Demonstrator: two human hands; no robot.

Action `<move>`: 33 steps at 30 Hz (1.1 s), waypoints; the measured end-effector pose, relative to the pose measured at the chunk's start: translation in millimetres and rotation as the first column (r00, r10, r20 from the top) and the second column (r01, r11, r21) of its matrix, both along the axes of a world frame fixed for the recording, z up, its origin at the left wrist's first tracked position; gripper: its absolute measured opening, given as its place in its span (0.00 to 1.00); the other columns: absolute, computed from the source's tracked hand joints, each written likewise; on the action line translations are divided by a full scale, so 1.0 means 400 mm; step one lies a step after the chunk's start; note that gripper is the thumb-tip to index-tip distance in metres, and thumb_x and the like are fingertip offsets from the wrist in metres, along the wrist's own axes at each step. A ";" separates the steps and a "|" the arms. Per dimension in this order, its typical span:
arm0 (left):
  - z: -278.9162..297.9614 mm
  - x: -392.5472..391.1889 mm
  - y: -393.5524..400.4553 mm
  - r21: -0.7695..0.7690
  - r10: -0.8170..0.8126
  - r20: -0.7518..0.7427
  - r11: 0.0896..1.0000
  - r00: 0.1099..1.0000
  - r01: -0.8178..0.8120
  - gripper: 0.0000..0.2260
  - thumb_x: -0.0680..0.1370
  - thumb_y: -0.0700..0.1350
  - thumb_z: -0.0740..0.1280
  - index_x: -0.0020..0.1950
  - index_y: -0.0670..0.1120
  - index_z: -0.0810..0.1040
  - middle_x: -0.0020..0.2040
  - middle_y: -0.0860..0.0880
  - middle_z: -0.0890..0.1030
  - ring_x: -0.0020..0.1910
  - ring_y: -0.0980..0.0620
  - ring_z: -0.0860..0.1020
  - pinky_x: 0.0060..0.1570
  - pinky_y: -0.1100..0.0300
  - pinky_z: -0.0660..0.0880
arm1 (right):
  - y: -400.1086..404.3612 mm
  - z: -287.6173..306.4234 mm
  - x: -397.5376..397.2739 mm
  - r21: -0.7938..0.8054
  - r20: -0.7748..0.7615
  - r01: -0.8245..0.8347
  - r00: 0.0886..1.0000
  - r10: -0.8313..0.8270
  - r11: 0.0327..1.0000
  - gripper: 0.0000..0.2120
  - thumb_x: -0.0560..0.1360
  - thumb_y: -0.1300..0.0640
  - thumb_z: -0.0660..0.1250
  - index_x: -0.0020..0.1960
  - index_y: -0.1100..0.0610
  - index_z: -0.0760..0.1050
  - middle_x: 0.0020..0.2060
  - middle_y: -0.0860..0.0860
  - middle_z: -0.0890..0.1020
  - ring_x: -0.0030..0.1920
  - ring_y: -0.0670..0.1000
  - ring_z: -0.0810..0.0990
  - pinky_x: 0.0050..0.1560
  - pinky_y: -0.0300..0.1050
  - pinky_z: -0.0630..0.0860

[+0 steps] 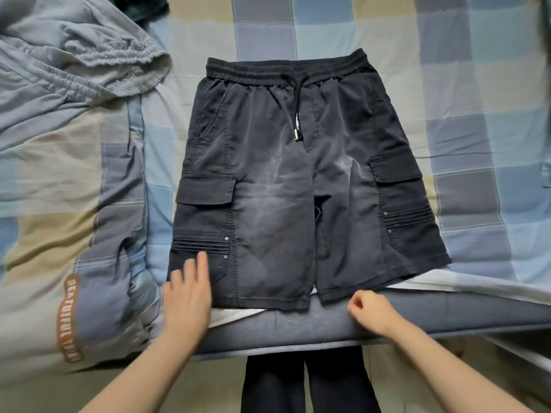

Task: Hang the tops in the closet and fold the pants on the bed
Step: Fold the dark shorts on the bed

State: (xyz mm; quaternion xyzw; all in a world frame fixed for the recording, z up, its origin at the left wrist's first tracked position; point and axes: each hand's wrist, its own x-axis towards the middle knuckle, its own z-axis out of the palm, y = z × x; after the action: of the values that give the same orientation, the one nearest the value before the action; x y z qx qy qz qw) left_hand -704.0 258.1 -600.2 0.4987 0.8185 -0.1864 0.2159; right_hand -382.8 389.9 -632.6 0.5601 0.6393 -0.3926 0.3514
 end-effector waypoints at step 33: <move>-0.039 0.675 0.503 -0.154 -0.286 0.415 0.914 0.864 0.376 0.13 0.77 0.48 0.59 0.60 0.46 0.71 0.59 0.46 0.74 0.60 0.43 0.71 0.54 0.50 0.70 | 0.620 -0.029 0.385 0.107 -0.045 0.025 0.999 -0.020 0.994 0.10 0.78 0.56 0.60 0.45 0.61 0.76 0.49 0.60 0.83 0.52 0.61 0.79 0.47 0.45 0.70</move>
State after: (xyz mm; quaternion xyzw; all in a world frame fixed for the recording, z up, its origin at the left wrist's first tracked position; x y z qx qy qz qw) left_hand -434.0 459.3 -615.8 0.6308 0.6346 -0.2129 0.3926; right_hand -228.7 638.1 -644.1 0.5767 0.6605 -0.3738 0.3023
